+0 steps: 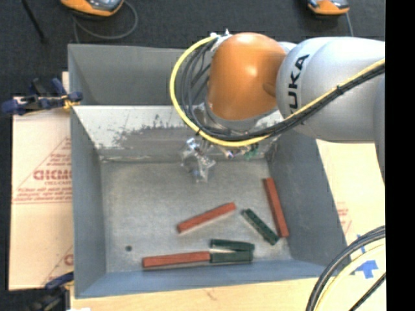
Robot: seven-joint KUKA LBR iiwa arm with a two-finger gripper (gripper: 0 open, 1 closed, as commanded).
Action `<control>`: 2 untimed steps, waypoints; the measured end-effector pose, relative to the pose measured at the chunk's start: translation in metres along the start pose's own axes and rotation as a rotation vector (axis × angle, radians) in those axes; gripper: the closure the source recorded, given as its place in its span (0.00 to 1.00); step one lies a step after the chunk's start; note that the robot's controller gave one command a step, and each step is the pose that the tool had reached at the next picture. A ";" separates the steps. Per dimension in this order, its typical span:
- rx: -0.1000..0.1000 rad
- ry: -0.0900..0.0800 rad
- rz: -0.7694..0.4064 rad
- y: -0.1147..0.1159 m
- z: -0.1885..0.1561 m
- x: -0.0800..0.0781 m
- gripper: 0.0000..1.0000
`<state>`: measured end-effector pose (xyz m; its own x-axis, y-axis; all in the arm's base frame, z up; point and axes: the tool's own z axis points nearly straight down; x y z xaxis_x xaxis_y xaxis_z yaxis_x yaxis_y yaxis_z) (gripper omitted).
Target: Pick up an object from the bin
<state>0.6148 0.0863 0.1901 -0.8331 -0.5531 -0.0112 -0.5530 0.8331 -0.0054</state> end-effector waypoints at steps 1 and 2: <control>-0.006 0.006 0.004 0.001 0.004 0.001 0.00; -0.009 0.014 -0.329 0.013 0.078 0.061 0.00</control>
Offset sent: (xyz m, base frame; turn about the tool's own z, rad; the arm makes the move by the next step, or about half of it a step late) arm 0.0000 0.0000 0.0000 0.0000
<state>0.5580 0.0631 0.1109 -0.6099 -0.7925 0.0034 -0.7925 0.6099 0.0028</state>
